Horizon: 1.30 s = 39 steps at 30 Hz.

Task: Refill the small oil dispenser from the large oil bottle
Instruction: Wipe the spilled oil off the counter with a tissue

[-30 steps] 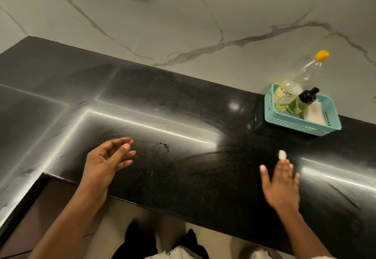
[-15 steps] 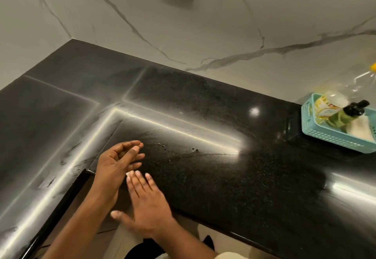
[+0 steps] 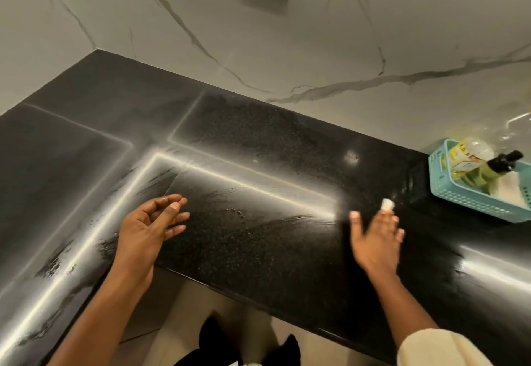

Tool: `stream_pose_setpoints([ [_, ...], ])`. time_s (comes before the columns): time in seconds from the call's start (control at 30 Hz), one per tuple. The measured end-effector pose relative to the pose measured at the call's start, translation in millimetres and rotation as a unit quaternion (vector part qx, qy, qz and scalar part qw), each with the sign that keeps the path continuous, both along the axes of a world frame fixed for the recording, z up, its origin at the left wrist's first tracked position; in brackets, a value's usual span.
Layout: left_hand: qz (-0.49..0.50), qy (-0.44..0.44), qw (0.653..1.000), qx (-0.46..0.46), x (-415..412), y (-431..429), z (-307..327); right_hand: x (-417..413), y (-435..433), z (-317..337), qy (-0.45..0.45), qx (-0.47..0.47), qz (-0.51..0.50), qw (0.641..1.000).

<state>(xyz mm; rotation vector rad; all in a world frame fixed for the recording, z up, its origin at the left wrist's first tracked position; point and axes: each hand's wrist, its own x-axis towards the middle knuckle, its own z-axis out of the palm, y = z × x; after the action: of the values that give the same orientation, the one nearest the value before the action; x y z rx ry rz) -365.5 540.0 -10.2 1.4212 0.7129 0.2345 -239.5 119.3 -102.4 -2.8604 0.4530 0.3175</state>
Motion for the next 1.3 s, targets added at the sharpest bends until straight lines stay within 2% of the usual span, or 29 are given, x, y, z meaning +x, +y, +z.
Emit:
stream_pose_setpoints([
  [0.1,-0.001,0.002,1.000,0.000,-2,5,-1,-39,106,-2,-0.011,0.060,0.155,0.986],
  [0.17,-0.004,0.001,1.000,0.000,1,9,-1,-77,185,1,0.005,0.117,0.261,0.958],
  [0.27,-0.021,-0.006,1.000,0.004,5,12,4,-133,278,5,0.061,0.185,0.428,0.883],
  [0.37,-0.033,-0.009,0.999,0.010,8,14,11,-158,306,6,0.075,0.178,0.539,0.820],
  [0.4,-0.033,-0.011,0.999,0.011,9,16,13,-153,301,3,0.074,0.169,0.547,0.817],
  [0.47,-0.027,-0.017,0.999,0.008,11,19,12,-129,276,-4,0.056,0.148,0.511,0.845],
  [0.57,-0.021,-0.014,1.000,0.001,11,18,11,-79,204,-8,0.020,0.112,0.363,0.925],
  [0.67,-0.027,-0.012,1.000,-0.002,11,16,11,-38,95,-4,-0.021,0.060,0.197,0.978],
  [0.77,-0.032,-0.009,0.999,0.000,12,18,9,-8,13,4,0.010,0.015,0.045,0.999],
  [0.87,-0.034,-0.010,0.999,0.000,10,21,5,12,24,5,0.021,0.035,-0.029,0.999],
  [0.97,-0.033,-0.005,0.999,-0.006,4,26,4,1,105,3,0.012,0.043,0.077,0.996],
  [1.07,-0.031,-0.003,1.000,-0.006,2,31,4,-40,209,-1,0.002,0.101,0.209,0.973],
  [1.2,-0.044,-0.004,0.999,-0.003,5,33,7,-114,321,-2,0.037,0.164,0.414,0.894],
  [1.3,-0.055,-0.006,0.998,0.002,8,35,14,-147,349,-1,0.033,0.162,0.523,0.836],
])
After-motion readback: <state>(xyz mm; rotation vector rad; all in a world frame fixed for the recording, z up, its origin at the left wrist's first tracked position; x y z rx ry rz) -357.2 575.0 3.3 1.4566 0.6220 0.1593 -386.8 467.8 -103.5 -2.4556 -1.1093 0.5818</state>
